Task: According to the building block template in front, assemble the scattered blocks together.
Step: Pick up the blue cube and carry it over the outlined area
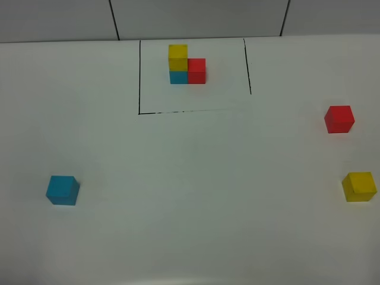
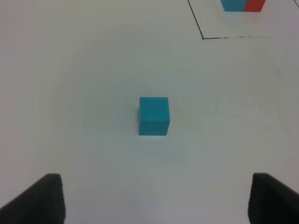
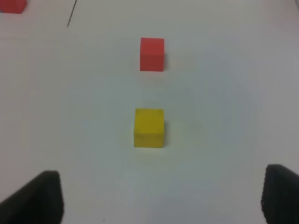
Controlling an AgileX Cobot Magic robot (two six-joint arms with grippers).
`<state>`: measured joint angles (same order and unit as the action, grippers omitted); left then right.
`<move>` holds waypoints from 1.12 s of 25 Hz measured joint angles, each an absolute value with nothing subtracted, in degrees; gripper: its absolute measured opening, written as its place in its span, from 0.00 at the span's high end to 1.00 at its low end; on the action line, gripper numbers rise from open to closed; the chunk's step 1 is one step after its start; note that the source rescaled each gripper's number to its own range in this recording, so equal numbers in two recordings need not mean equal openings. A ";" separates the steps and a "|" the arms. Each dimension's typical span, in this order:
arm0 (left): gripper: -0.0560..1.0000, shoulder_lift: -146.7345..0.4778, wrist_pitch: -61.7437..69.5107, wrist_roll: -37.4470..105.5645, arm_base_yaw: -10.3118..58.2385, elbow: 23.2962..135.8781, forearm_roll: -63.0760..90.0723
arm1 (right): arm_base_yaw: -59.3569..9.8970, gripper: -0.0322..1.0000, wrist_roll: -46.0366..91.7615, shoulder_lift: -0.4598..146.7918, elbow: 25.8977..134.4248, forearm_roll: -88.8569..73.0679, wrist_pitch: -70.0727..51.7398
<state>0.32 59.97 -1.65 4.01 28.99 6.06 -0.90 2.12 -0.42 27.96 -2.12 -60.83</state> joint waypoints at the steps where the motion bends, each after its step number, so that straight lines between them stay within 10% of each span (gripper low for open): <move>1: 0.23 0.32 59.97 -1.65 4.01 28.99 6.06 | -0.90 0.26 2.12 -0.42 27.96 -2.12 -60.83; 28: 0.23 0.32 59.03 -0.73 4.01 29.23 6.06 | -0.90 0.26 2.12 -0.42 27.96 -2.12 -60.83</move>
<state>0.32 59.03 -0.73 4.01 29.23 6.06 -0.90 2.12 -0.42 27.96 -2.12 -60.83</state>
